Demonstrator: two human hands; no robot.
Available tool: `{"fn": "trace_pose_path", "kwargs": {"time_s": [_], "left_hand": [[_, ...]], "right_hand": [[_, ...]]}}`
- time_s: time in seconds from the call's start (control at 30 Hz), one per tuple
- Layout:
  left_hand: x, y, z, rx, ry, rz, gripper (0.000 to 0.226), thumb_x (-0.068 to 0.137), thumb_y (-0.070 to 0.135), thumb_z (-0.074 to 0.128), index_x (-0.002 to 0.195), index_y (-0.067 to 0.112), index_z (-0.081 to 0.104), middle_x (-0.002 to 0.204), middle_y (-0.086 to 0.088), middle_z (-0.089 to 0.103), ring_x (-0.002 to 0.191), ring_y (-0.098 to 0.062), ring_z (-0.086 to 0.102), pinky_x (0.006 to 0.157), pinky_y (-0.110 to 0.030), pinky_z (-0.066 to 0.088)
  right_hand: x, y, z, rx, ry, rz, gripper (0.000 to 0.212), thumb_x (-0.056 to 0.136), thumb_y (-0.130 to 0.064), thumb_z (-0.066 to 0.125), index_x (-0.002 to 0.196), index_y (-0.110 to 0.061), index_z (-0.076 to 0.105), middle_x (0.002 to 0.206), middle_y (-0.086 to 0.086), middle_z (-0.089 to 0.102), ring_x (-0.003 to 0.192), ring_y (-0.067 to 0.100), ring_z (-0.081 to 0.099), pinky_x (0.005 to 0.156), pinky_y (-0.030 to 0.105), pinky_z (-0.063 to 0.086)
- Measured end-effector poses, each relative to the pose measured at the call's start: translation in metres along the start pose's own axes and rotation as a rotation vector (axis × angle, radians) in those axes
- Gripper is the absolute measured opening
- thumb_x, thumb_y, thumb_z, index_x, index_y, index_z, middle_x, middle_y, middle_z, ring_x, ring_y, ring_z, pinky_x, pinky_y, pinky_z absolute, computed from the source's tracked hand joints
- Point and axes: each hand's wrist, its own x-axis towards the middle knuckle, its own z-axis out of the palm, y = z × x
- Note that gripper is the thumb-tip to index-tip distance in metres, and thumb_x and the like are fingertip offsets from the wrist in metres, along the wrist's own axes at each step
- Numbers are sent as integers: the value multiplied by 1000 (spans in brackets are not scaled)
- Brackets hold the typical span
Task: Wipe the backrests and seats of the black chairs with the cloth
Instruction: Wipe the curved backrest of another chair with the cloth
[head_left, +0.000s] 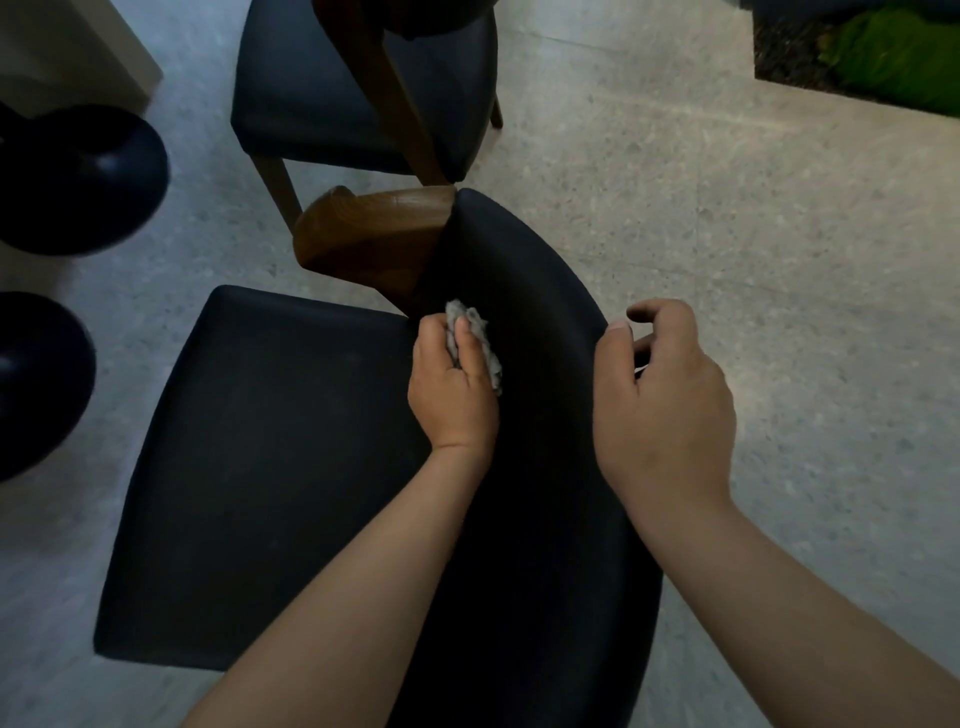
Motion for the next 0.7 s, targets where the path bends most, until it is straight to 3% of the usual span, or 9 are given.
{"fn": "trace_pose_path", "kwargs": {"time_s": [0.23, 0.4, 0.47, 0.57, 0.63, 0.7], "left_hand": [[7, -29, -5, 145, -87, -79, 22, 104, 37, 34, 93, 22, 47, 92, -1, 59, 79, -16, 56, 68, -32, 43], [17, -35, -16, 292, -164, -119, 28, 104, 38, 32, 97, 16, 48, 91, -3, 56, 80, -21, 55, 67, -33, 37], [25, -26, -22, 273, -96, -82, 28, 104, 39, 33, 95, 17, 48, 90, -1, 55, 77, -15, 53, 64, -31, 37], [38, -6, -21, 189, 38, 27, 26, 103, 39, 36, 94, 18, 48, 91, 5, 51, 72, -3, 45, 59, -15, 31], [43, -2, -14, 169, 34, 34, 29, 103, 39, 35, 97, 16, 50, 92, 3, 53, 75, -7, 49, 59, -18, 32], [45, -14, -8, 190, -7, -92, 29, 104, 40, 32, 99, 17, 49, 94, 0, 55, 78, -11, 52, 61, -24, 34]], "right_hand": [[-1, 0, 0, 7, 11, 14, 35, 100, -37, 39, 124, -16, 50, 72, -11, 56, 67, 8, 56, 63, 34, 44], [-1, -1, -1, 0, 13, 16, 34, 100, -36, 38, 124, -15, 50, 69, -9, 56, 62, 7, 54, 57, 27, 42], [-1, -1, -1, -3, 10, 19, 34, 100, -36, 38, 125, -15, 50, 69, -10, 55, 63, 7, 54, 56, 26, 42], [-1, -1, -1, -3, 9, 18, 35, 100, -37, 38, 124, -15, 51, 71, -11, 54, 64, 6, 54, 57, 26, 41], [-1, 0, 0, -2, 9, 22, 35, 100, -36, 39, 125, -15, 51, 70, -12, 54, 64, 6, 54, 56, 24, 39], [-1, 1, 0, 6, 9, 22, 36, 99, -37, 38, 125, -16, 51, 71, -11, 55, 63, 7, 55, 56, 27, 39]]}}
